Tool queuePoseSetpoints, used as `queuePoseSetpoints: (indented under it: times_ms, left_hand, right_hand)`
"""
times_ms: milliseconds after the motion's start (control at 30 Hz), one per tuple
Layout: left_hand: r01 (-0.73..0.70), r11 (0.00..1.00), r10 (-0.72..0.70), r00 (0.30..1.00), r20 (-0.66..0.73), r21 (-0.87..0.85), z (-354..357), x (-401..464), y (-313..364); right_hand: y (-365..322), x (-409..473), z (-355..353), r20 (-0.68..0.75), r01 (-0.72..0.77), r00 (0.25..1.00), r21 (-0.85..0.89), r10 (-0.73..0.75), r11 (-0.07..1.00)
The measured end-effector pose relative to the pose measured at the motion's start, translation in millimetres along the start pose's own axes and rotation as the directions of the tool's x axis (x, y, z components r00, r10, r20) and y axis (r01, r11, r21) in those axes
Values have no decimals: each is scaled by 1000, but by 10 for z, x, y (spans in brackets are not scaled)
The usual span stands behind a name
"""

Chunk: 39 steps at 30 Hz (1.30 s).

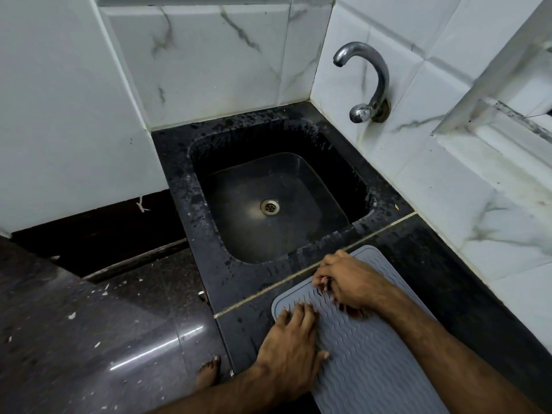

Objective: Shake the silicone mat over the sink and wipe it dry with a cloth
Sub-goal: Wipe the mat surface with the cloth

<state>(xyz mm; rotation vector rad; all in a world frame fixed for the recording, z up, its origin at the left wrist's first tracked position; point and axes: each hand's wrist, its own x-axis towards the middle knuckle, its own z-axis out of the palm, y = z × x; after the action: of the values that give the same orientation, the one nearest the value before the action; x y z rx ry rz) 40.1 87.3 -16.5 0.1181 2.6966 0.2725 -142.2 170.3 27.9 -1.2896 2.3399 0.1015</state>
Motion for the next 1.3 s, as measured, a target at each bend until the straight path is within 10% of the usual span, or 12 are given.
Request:
queuePoseSetpoints:
  times_ms: [567, 1300]
  left_hand:
    - [233, 964, -232, 972, 28, -127, -210, 454, 140]
    - [166, 980, -163, 986, 36, -110, -349, 414, 156]
  right_hand:
    - [244, -25, 51, -28, -24, 999, 100, 27, 995]
    - [320, -98, 26, -136, -52, 990, -52, 45, 997]
